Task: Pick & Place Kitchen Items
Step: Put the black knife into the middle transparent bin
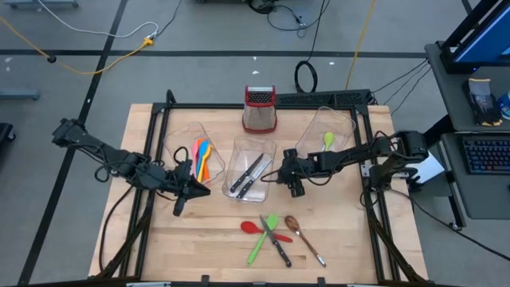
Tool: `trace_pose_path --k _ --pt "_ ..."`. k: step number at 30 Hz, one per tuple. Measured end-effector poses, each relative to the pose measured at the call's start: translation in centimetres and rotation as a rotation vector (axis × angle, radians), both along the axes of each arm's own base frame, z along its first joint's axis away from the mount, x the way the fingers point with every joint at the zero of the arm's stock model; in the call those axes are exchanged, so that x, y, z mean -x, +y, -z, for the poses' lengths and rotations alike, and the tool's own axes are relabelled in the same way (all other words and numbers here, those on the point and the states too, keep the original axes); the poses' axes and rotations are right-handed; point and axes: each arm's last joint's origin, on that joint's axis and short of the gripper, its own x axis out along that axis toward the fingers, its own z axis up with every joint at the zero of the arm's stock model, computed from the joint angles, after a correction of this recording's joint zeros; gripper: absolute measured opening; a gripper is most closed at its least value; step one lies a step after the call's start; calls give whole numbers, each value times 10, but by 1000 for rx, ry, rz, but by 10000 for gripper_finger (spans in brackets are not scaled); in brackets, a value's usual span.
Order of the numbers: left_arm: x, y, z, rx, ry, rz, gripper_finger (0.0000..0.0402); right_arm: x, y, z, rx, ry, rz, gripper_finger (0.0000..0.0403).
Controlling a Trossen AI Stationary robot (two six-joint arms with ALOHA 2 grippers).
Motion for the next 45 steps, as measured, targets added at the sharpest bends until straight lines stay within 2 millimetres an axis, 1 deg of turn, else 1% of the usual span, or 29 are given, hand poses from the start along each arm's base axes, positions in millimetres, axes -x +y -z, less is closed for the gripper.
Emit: trace_pose_path --k 5,9,19,24,28,39,42,45 --pt "0 0 0 2 0 -1 37 0 -8 0 2 3 2 233" --pt "0 0 0 4 0 -2 37 0 -11 0 -45 2 -14 233" --pt "0 0 0 9 -1 -4 37 -4 -12 26 -67 90 -20 233" --pt "0 0 0 7 -1 -9 37 -5 -12 30 -73 98 -15 231" --pt "0 1 0 2 -3 -22 37 -4 -12 31 -69 103 -23 208" --pt "0 1 0 23 0 -30 37 -4 -11 32 -33 113 -85 111" --pt "0 1 0 23 0 -30 37 -4 -11 32 -16 117 -107 95" --pt "0 1 0 23 0 -30 37 -4 -12 32 23 125 -121 91"
